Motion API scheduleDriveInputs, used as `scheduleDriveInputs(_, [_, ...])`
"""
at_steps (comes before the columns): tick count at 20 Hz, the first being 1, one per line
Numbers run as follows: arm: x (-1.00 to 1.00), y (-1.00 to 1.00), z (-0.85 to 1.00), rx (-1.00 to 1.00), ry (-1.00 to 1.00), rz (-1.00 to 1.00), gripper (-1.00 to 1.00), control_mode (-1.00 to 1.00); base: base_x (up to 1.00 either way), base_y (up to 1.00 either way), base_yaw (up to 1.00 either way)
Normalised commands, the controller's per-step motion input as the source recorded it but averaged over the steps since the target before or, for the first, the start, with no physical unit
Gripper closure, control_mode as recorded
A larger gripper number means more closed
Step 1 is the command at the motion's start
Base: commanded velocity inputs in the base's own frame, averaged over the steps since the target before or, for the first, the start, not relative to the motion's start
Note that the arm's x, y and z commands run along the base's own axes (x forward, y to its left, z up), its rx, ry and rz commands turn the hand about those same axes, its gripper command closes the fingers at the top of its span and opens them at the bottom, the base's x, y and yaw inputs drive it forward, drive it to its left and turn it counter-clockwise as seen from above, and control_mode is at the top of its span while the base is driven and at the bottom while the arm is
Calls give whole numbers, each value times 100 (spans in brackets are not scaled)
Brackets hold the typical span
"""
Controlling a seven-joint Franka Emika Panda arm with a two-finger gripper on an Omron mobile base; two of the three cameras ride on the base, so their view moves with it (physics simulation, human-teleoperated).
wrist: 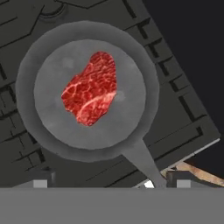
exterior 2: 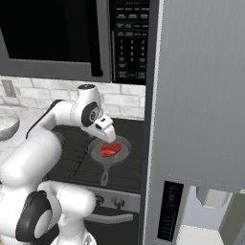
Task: Place one of the steaks on the plate and the other in the bowl. Then place the bowl in the fridge.
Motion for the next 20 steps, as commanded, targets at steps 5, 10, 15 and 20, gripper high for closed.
scheduleDriveInputs(5, [42,-18,-51,0,8,-5,-100,-100,0,0,0])
scheduleDriveInputs(10, [40,0,-20,1,0,0,-100,-100,0,0,0])
scheduleDriveInputs(15, [41,-9,-15,0,0,0,-100,-100,0,0,0])
scheduleDriveInputs(20, [40,-17,-28,0,1,0,-100,-100,0,0,0])
